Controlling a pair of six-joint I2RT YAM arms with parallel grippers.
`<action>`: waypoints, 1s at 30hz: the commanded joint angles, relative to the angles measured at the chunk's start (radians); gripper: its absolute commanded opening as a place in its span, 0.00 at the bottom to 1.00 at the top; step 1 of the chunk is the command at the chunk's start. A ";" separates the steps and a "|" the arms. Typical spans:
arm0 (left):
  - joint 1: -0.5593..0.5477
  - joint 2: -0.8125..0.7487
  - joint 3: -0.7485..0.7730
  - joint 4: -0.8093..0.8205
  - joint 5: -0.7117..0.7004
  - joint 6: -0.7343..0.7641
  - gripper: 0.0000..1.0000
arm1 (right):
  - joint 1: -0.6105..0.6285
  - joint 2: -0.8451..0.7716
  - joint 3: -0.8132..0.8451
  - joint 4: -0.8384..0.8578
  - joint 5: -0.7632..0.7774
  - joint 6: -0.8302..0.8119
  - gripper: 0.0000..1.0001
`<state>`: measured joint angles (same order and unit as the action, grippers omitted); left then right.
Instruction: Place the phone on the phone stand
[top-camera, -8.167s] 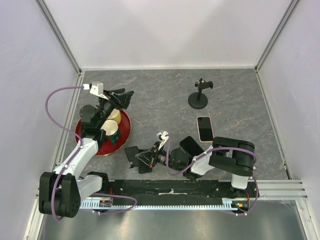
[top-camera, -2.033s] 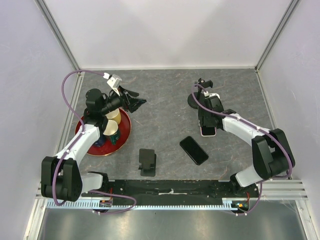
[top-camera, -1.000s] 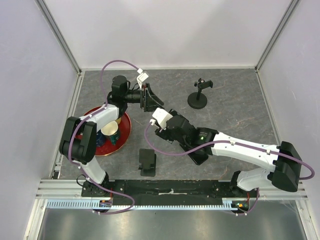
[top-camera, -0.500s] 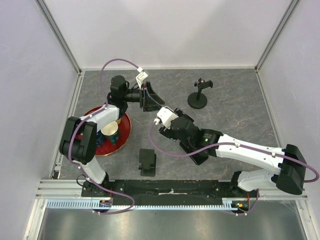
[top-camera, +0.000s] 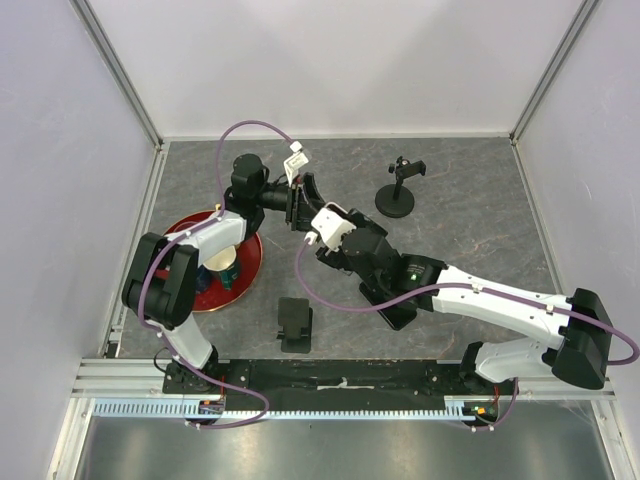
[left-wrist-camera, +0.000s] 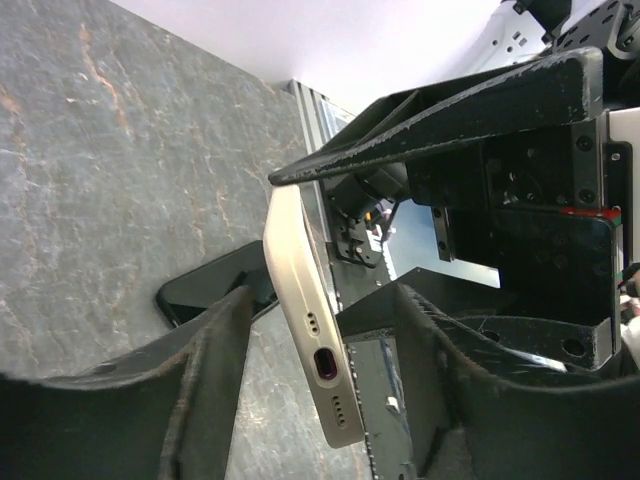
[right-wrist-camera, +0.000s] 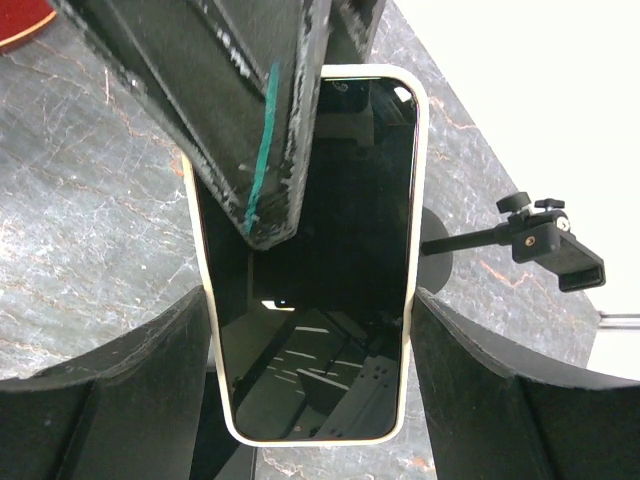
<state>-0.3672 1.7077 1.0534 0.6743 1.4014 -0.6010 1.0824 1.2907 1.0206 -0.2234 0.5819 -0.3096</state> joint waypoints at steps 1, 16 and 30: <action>-0.009 0.013 0.033 0.001 0.059 0.017 0.55 | -0.001 -0.008 0.069 0.105 0.049 -0.034 0.00; 0.027 -0.120 -0.025 -0.159 -0.319 0.213 0.02 | -0.175 -0.132 -0.062 -0.040 -0.205 0.260 0.98; 0.142 -0.116 -0.228 0.678 -0.452 -0.380 0.02 | -0.639 -0.223 -0.273 0.594 -1.110 0.905 0.98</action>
<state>-0.2218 1.5772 0.8318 0.8757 0.9581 -0.7147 0.5331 1.0821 0.8120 -0.1146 -0.1432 0.2733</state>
